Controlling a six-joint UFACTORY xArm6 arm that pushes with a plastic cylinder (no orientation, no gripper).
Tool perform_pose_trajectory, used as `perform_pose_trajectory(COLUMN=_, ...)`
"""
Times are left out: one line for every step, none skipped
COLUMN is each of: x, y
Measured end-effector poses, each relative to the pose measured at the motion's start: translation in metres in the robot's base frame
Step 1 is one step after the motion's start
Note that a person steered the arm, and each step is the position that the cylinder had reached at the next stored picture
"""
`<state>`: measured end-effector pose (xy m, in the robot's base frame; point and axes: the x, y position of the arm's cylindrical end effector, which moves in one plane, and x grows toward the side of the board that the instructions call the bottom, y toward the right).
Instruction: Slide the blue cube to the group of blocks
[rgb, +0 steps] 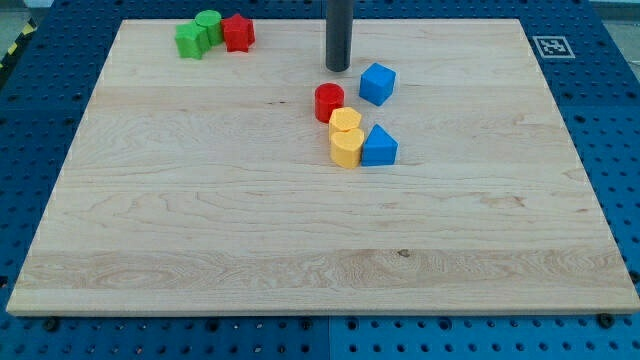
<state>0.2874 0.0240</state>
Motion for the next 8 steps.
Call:
perform_pose_trajectory(x=0.008, y=0.025)
perform_pose_trajectory(x=0.034, y=0.028)
perform_pose_trajectory(x=0.055, y=0.028)
perform_pose_trajectory(x=0.041, y=0.028)
perform_pose_trajectory(x=0.008, y=0.036)
perform_pose_trajectory(x=0.021, y=0.077)
perform_pose_trajectory(x=0.049, y=0.103)
perform_pose_trajectory(x=0.068, y=0.119)
